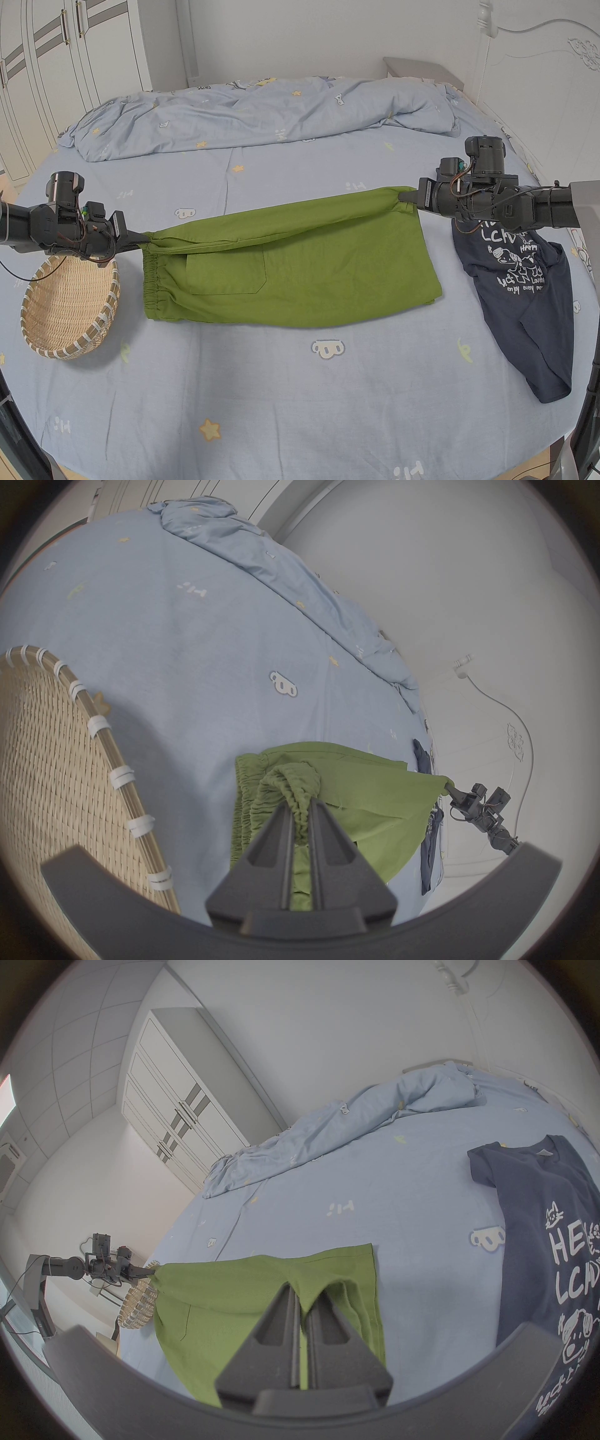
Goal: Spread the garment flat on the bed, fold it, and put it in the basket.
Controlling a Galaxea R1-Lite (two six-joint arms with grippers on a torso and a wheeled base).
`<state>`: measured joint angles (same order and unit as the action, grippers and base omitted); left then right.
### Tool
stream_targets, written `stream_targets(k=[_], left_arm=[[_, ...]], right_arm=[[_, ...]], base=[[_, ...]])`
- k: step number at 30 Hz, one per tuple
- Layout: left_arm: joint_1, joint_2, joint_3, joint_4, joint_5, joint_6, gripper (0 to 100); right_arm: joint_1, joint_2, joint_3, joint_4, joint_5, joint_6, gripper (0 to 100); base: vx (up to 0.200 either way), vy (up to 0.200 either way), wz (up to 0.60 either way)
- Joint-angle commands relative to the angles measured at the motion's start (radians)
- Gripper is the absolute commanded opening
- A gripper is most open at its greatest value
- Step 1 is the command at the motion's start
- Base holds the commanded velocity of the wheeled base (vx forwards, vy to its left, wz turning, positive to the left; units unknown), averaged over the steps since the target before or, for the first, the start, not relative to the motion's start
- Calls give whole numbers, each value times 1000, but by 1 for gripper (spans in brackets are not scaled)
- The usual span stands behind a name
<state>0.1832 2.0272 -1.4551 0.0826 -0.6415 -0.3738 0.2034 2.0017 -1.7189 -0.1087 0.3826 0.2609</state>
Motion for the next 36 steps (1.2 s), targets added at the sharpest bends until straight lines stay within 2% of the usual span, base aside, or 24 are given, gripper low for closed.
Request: stream_targets(k=[1,5,26,34,35,36], left_arm=[[-11,18,-7,-1,2,0,0],[-21,47,-39,0,6,0,0],[-4,53,-33,9,9,-2,0],[-21,62,-36,9,11,1,0],[-25,65,-36,9,11,1,100],[-30,65,-36,8,11,1,100]], right_arm=[[-7,31,-25,0,1,1,0],[-6,40,-22,-2,-1,1,0],[19,91,-34,-3,-1,0,0],[27,98,-34,-2,-1,0,0],[28,98,-34,-2,1,0,100],[30,101,-33,0,1,0,100]], base=[[0,0,0],[0,0,0],[0,0,0],[0,0,0],[0,0,0],[0,0,0]])
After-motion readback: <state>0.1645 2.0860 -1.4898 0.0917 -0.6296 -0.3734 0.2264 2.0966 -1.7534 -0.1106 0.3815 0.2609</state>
